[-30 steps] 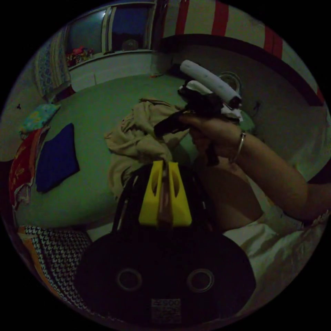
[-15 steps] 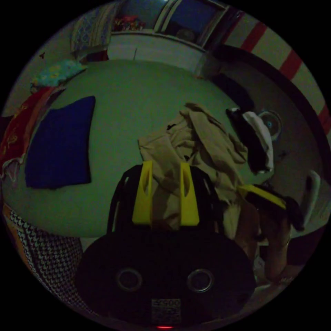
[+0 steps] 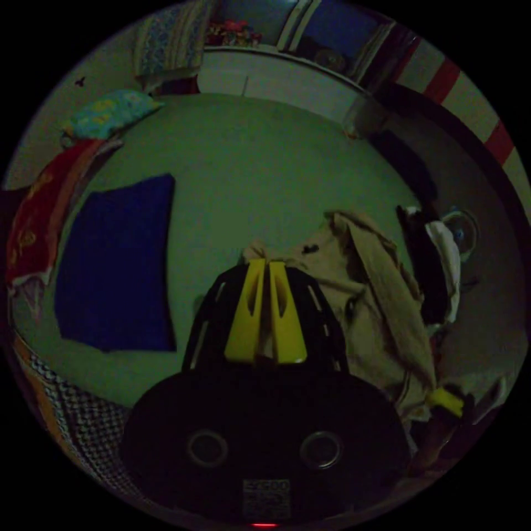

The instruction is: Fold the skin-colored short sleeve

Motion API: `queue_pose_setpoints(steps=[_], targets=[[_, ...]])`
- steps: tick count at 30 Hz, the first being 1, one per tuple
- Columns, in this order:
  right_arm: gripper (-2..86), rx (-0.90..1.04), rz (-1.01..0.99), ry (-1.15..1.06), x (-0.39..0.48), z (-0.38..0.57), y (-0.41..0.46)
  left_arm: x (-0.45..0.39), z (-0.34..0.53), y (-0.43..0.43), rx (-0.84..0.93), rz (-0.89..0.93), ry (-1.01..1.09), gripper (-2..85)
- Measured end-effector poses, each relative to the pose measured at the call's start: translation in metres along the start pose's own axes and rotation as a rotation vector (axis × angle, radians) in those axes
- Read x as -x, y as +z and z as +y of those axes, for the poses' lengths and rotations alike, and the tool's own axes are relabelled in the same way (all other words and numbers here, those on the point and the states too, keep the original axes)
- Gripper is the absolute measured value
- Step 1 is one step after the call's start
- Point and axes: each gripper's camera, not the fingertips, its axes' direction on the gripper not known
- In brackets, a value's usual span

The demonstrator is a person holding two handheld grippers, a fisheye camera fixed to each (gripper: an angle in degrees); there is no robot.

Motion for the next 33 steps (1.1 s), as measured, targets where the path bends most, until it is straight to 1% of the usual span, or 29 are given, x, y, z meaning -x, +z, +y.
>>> queue_pose_setpoints(steps=[2,5,7,9,10,13,15,17,22,24,25,27,29,30,31,32,33], targets=[[-1.6,0.029,-0.031,-0.038,0.01,0.003,-0.005,-0.001,-0.034,-0.004,-0.026,-0.112,0.047,1.2],[-1.6,0.11,-0.037,-0.063,0.025,0.002,-0.003,-0.006,-0.071,-0.005,-0.049,-0.194,0.097,1.2],[-1.4,0.213,-0.025,-0.05,0.03,-0.003,0.01,-0.007,-0.088,-0.001,-0.048,-0.201,0.11,1.2],[-1.0,0.4,0.0,-0.031,0.03,-0.017,0.033,-0.006,-0.101,0.007,-0.043,-0.18,0.11,1.3],[-0.8,0.414,0.026,-0.023,0.029,-0.022,0.036,-0.007,-0.106,0.013,-0.046,-0.168,0.121,1.4],[0.8,0.347,0.158,-0.066,0.02,-0.057,0.036,-0.006,-0.114,0.031,-0.015,-0.174,0.146,1.6],[5.6,0.236,0.274,-0.155,0.01,-0.098,0.037,-0.003,-0.117,0.039,-0.013,-0.187,0.153,1.9],[8.4,0.184,0.352,-0.169,-0.005,-0.136,0.051,0.005,-0.122,0.044,-0.028,-0.192,0.151,2.2],[13.4,0.149,0.355,-0.213,-0.05,-0.24,0.131,0.024,-0.134,0.052,-0.018,-0.133,0.129,2.6],[14.4,0.197,0.334,-0.171,-0.075,-0.283,0.181,0.028,-0.137,0.056,-0.008,-0.138,0.141,2.6],[14.5,0.213,0.323,-0.151,-0.081,-0.292,0.192,0.03,-0.139,0.058,-0.002,-0.139,0.153,2.5],[14.3,0.257,0.264,-0.098,-0.098,-0.317,0.23,0.034,-0.142,0.06,0.003,-0.129,0.169,2.6],[13.5,0.329,0.299,-0.083,-0.107,-0.327,0.255,0.039,-0.147,0.065,0.022,-0.1,0.189,2.5],[10.7,0.403,0.357,-0.088,-0.112,-0.329,0.268,0.04,-0.148,0.066,0.027,-0.095,0.199,2.5],[9.3,0.419,0.371,-0.108,-0.113,-0.33,0.271,0.042,-0.151,0.068,0.039,-0.087,0.222,2.4],[3.3,0.397,0.388,-0.142,-0.114,-0.333,0.267,0.044,-0.154,0.07,0.052,-0.076,0.243,2.4],[-0.1,0.372,0.398,-0.159,-0.115,-0.338,0.256,0.045,-0.155,0.07,0.062,-0.07,0.252,2.3]])
